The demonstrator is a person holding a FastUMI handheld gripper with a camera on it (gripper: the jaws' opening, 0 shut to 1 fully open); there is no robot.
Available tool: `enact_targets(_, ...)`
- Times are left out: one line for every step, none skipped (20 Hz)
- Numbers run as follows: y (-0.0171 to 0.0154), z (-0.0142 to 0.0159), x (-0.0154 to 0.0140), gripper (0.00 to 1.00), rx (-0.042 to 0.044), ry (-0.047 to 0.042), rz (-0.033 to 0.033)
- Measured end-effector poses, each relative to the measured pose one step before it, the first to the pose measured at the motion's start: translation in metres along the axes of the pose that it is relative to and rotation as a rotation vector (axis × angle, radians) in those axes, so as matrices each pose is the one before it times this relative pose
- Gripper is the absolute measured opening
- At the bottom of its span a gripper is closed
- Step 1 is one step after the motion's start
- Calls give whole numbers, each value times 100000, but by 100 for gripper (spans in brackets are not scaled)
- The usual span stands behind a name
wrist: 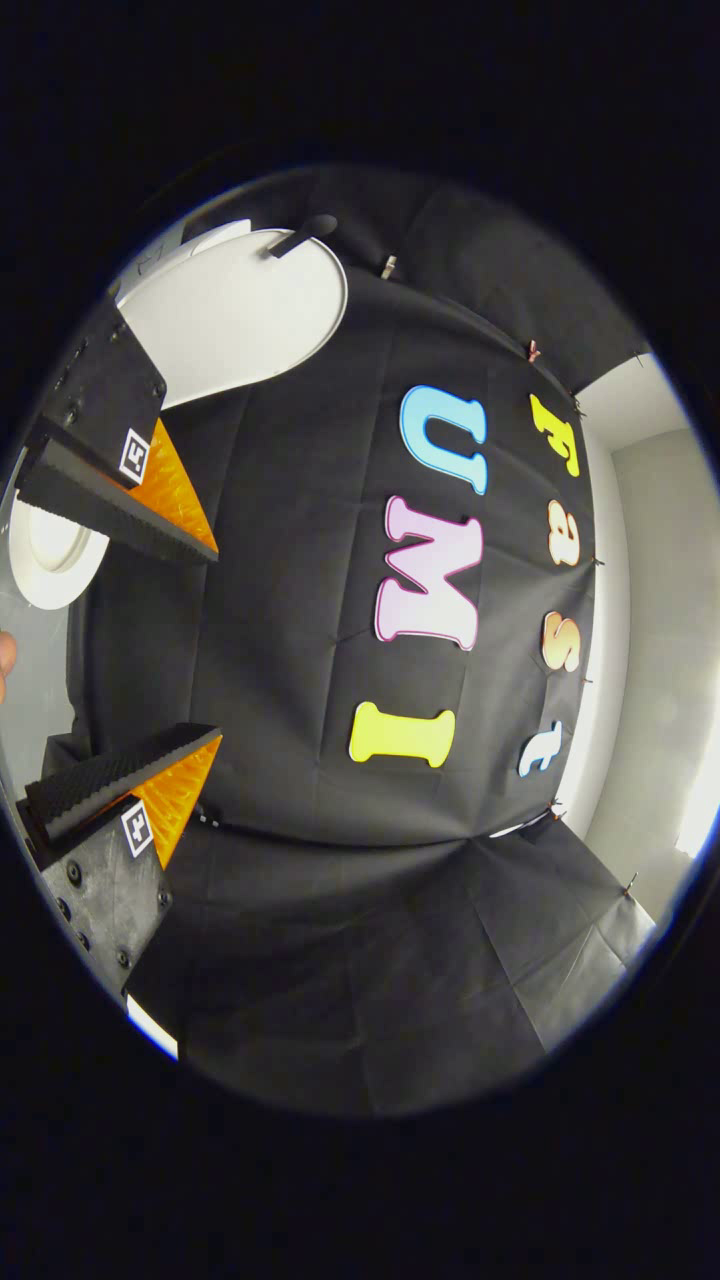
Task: Open the toilet lid.
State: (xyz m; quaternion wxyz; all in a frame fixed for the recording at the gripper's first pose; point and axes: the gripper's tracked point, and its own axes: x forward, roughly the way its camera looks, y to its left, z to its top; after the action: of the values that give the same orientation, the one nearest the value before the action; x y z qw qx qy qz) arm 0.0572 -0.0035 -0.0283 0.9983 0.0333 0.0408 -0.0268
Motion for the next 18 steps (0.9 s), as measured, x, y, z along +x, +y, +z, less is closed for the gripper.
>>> enact_targets(425,-116,-195,99,372,636,1144)
enact_targets(219,276,-93,99,208,-728,591)
enact_targets(221,389,55,99,-320,-1288,426)
enact_targets(286,186,86,98,-901,-790,489)
enact_targets(219,-86,-162,98,-1255,-628,631)
enact_targets(266,-21,-90,98,-1371,-199,803)
enact_targets(409,34,-163,98,-939,-363,1044)
enact_targets(439,145,-96,98,-593,-744,1121)
enact_targets(294,140,-79,98,-864,-577,930)
enact_targets(444,-104,18,98,-1143,-290,1187)
enact_targets(580,-14,37,98,-1378,-416,1205)
enact_targets(341,57,-24,98,-1141,-582,681)
enact_targets(187,153,68,98,-152,-322,1079)
enact_targets(406,25,-136,99,882,-233,1335)
enact_targets(268,40,50,98,337,-111,607)
enact_targets(-40,-41,-21,98,-325,-27,-59)
enact_targets(-56,-82,-69,99,-254,156,207)
enact_targets(-34,-208,25,98,-59,381,-20)
